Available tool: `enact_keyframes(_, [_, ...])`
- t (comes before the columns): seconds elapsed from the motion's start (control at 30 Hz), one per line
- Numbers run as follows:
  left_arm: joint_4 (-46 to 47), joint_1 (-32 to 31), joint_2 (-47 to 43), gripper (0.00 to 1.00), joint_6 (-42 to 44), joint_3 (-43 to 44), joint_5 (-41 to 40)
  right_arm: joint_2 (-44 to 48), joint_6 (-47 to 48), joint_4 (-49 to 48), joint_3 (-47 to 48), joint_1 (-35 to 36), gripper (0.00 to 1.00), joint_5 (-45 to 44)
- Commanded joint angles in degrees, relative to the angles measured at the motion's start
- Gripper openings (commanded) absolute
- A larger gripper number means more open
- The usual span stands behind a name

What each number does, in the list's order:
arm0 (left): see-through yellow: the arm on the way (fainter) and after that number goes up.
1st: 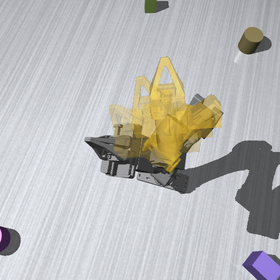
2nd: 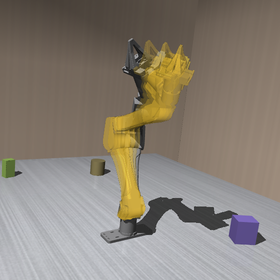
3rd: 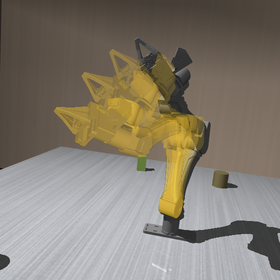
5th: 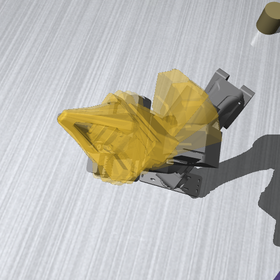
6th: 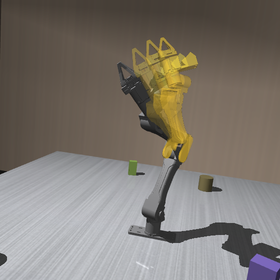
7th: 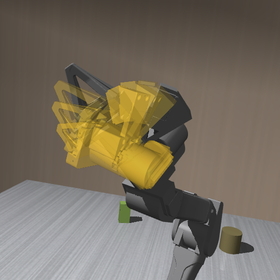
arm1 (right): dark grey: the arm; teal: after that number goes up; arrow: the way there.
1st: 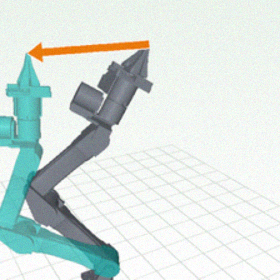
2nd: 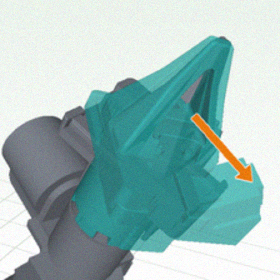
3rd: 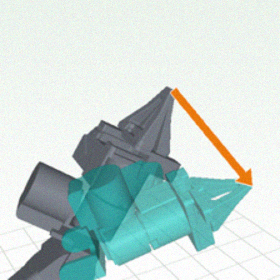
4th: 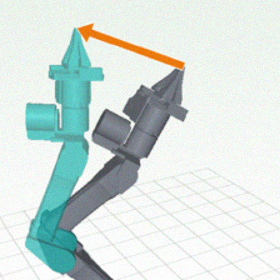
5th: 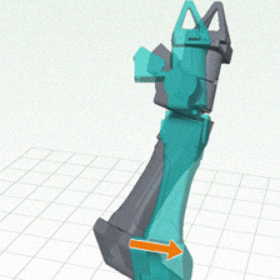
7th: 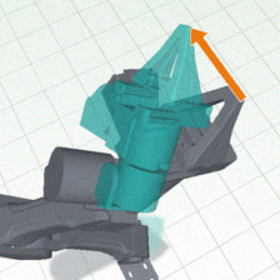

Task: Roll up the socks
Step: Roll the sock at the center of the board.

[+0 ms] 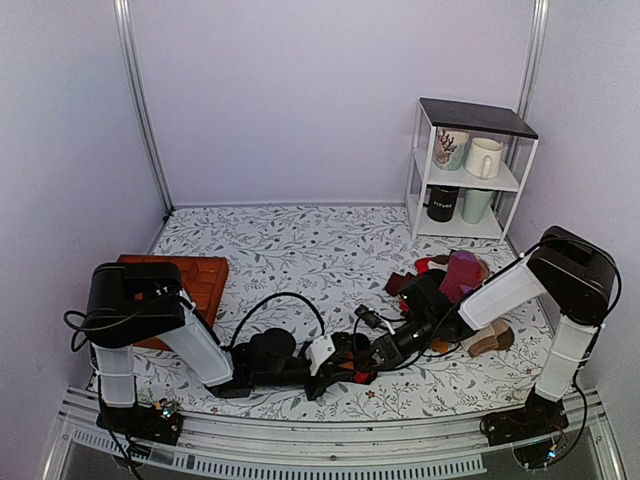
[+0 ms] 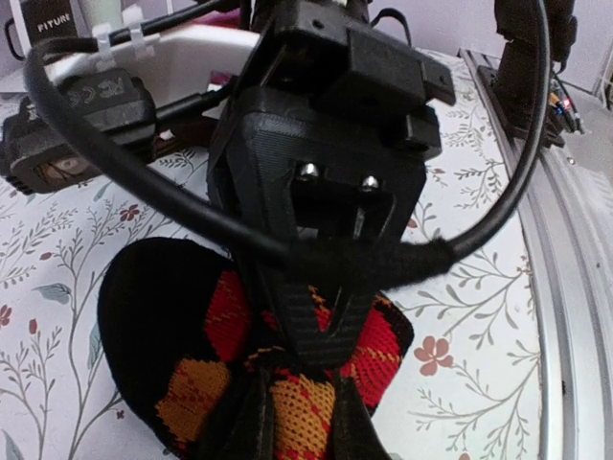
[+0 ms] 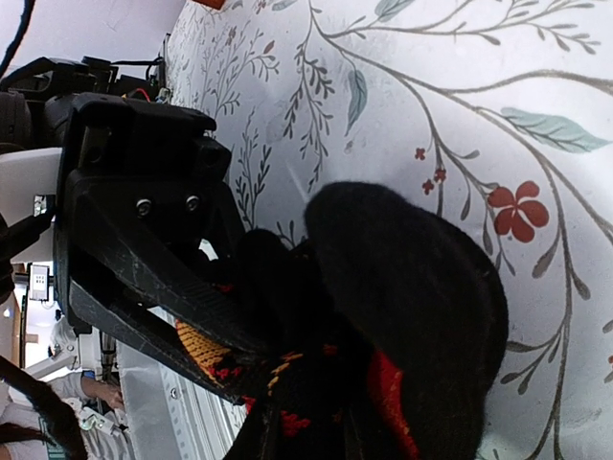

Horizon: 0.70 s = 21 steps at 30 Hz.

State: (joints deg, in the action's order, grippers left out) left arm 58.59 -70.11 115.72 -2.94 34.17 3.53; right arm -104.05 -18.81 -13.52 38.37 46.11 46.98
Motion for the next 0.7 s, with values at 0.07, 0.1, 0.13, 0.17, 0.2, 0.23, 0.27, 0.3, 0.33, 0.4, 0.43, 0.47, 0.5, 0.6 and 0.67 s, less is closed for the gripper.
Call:
enact_keyframes(0.07, [-24.51,-2.31,6.59,0.00,-5.01,-0.10,12.20,-5.88,2.82,10.88,1.41,1.89,0.12,-6.97])
enact_keyframes(0.1, [-25.17,-2.46,6.70,0.00,-5.26,0.11,12.48,-6.28,3.37,11.29,1.92,1.90,0.12,-6.65])
enact_keyframes(0.13, [-24.19,-2.61,6.48,0.00,-5.39,-0.43,12.97,-6.60,3.77,11.58,2.24,1.88,0.12,-6.55])
enact_keyframes(0.17, [-22.31,-2.66,5.82,0.12,-5.41,-1.62,13.14,-6.87,3.97,11.64,2.37,1.93,0.12,-6.62])
enact_keyframes(0.2, [-19.99,-2.79,4.92,0.32,-5.57,-3.01,12.24,-7.01,4.23,11.66,2.36,1.93,0.11,-6.77])
enact_keyframes(0.23, [-17.94,-2.83,3.66,0.52,-5.60,-4.60,11.37,-7.05,4.33,11.60,2.24,1.89,0.11,-6.90])
enact_keyframes(0.27, [-15.92,-2.76,2.15,0.66,-5.17,-6.16,10.57,-7.04,4.39,11.59,2.08,1.93,0.11,-7.17])
enact_keyframes(0.3, [-13.84,-2.88,0.33,0.71,-4.70,-7.61,9.27,-6.98,4.33,11.54,2.01,1.96,0.11,-7.41])
enact_keyframes(0.33, [-11.62,-2.92,-1.79,0.72,-4.32,-9.36,7.98,-6.84,4.31,11.58,1.89,1.95,0.11,-7.57])
enact_keyframes(0.4, [-7.43,-2.95,-7.82,0.72,-3.15,-12.61,4.39,-6.25,4.22,11.56,1.59,1.95,0.11,-7.85])
enact_keyframes(0.43, [-6.00,-2.93,-11.00,0.72,-2.39,-14.29,2.92,-6.07,4.17,11.58,1.51,1.91,0.11,-8.02])
enact_keyframes(0.47, [-5.53,-2.92,-13.46,0.87,-1.55,-14.98,1.53,-5.86,4.14,11.63,1.55,1.93,0.11,-8.13])
enact_keyframes(0.5, [-5.74,-2.93,-15.74,0.98,-0.55,-15.31,0.50,-5.77,4.07,11.67,1.55,1.91,0.11,-8.16])
enact_keyframes(0.6, [-7.65,-2.90,-20.44,1.00,1.85,-15.13,-0.49,-5.81,4.04,11.73,1.76,1.93,0.11,-8.23])
enact_keyframes(0.67, [-7.63,-2.85,-22.17,0.99,1.87,-15.05,-1.06,-5.86,3.88,11.65,1.78,1.86,0.11,-8.44])
